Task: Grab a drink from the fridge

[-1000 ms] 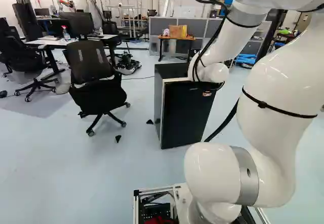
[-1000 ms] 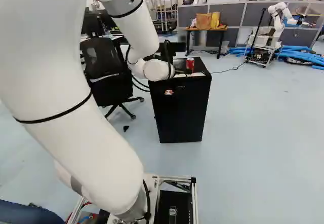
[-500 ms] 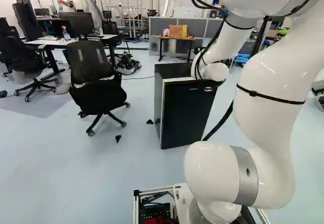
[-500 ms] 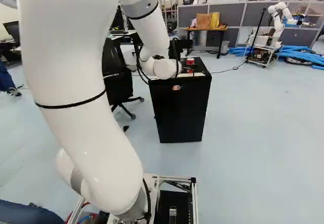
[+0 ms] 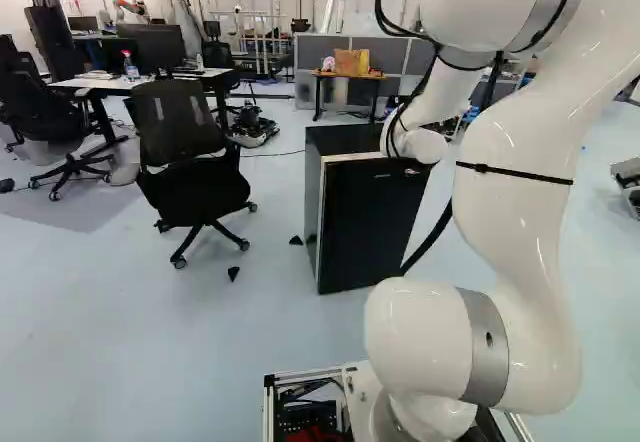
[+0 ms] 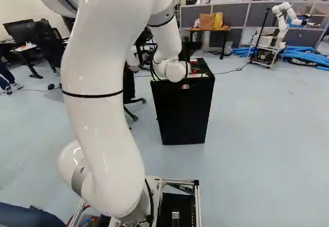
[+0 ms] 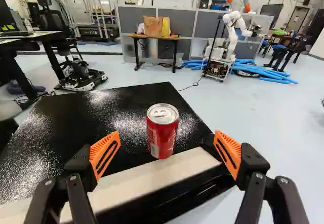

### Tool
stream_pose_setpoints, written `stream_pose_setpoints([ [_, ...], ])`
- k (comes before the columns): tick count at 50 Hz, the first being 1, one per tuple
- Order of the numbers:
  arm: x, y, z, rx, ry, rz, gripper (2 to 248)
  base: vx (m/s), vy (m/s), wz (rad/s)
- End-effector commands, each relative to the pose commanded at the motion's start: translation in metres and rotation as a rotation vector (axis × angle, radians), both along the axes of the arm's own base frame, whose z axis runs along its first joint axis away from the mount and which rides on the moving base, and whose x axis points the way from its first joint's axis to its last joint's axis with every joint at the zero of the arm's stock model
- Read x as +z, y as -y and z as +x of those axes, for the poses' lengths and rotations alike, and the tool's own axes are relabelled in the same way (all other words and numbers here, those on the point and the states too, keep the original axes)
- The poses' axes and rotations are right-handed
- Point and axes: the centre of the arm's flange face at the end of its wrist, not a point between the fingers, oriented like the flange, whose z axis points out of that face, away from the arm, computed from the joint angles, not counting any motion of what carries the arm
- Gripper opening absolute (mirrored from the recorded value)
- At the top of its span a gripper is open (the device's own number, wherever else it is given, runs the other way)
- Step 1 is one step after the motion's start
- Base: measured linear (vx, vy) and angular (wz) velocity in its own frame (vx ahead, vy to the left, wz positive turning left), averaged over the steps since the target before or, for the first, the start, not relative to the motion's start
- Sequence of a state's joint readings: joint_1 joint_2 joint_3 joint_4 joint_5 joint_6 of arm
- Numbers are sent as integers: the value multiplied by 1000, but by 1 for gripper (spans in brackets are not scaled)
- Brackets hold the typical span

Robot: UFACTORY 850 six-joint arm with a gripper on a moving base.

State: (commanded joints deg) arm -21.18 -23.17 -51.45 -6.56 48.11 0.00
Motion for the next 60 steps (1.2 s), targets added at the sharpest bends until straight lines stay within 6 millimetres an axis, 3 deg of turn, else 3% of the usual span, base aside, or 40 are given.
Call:
stream_pose_setpoints([
  [13,-14,8,19,1,25,-5,247,0,0,0],
  [60,-21,8,21,-16,60,69,247,0,0,0],
])
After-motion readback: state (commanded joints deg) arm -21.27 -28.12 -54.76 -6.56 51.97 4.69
